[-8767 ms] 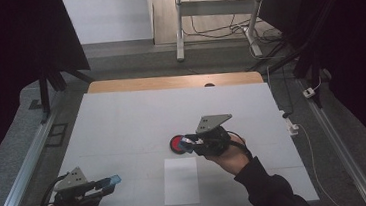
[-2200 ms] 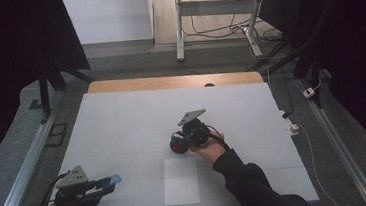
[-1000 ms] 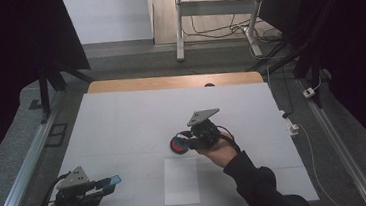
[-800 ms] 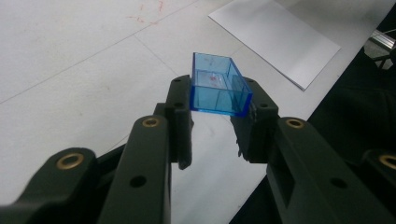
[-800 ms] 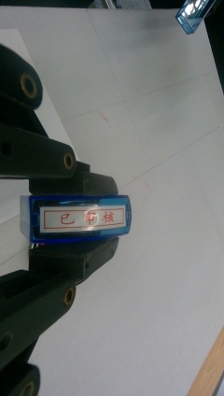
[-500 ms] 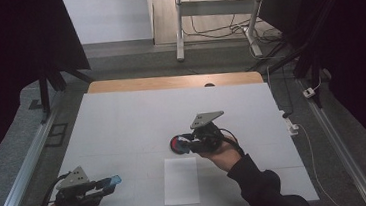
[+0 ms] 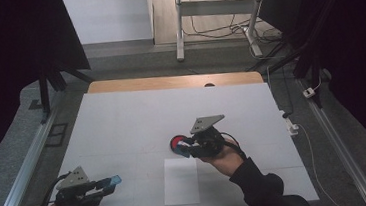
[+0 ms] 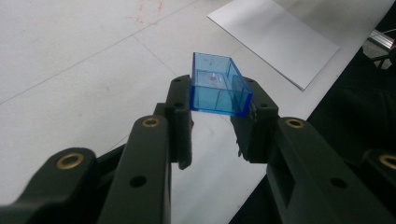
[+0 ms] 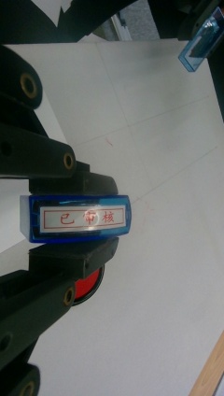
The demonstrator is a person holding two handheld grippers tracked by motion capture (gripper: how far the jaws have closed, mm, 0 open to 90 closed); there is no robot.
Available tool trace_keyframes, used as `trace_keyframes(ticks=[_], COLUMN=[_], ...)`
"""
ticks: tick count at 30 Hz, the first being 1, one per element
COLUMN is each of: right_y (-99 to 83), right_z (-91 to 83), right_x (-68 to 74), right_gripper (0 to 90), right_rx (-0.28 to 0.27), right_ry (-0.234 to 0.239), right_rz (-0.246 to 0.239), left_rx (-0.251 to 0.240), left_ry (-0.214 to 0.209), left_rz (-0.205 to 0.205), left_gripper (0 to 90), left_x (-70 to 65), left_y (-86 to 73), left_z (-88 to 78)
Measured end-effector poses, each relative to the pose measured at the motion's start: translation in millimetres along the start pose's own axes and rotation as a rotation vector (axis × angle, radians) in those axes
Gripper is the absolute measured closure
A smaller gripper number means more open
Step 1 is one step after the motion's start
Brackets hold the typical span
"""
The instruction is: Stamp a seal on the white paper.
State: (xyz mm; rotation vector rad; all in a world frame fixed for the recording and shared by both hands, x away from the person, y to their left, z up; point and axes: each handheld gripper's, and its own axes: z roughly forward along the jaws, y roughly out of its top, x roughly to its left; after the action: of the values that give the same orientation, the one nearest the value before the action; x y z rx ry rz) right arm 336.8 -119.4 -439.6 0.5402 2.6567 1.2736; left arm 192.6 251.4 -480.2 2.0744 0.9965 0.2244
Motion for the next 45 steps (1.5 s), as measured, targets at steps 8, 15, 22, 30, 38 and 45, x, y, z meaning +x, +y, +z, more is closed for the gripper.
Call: trace_keyframes(ticks=[8, 15, 22, 30, 38, 45], right_y=[-3.2, -8.7, -15.7, -24.2, -33.7, -38.3], right_z=[-3.8, -3.0, -0.6, 6.4, 19.6, 27.7], right_x=[7.4, 15.6, 25.2, 30.8, 31.8, 32.7], right_gripper=[70.3, 70.4, 70.4, 70.4, 70.4, 70.4], right_rx=[0.01, 0.019, 0.035, 0.066, 0.11, 0.132], right_ry=[0.021, 0.041, 0.062, 0.069, 0.072, 0.071], right_rz=[-0.023, -0.044, -0.045, -0.049, -0.055, -0.079], left_rx=[0.002, 0.001, 0.001, 0.0, 0.0, 0.0], left_ry=[-0.002, -0.004, -0.006, -0.007, -0.008, -0.009], left_rz=[0.001, -0.001, -0.001, 0.001, 0.001, 0.001], left_gripper=[68.2, 68.2, 68.3, 68.2, 68.3, 68.2], left_x=[-0.1, 0.1, 0.1, 0.2, 0.3, 0.3], left_y=[0.0, 0.0, 0.0, -0.1, -0.1, -0.1], left_z=[0.3, 0.3, 0.3, 0.1, 0.1, 0.1])
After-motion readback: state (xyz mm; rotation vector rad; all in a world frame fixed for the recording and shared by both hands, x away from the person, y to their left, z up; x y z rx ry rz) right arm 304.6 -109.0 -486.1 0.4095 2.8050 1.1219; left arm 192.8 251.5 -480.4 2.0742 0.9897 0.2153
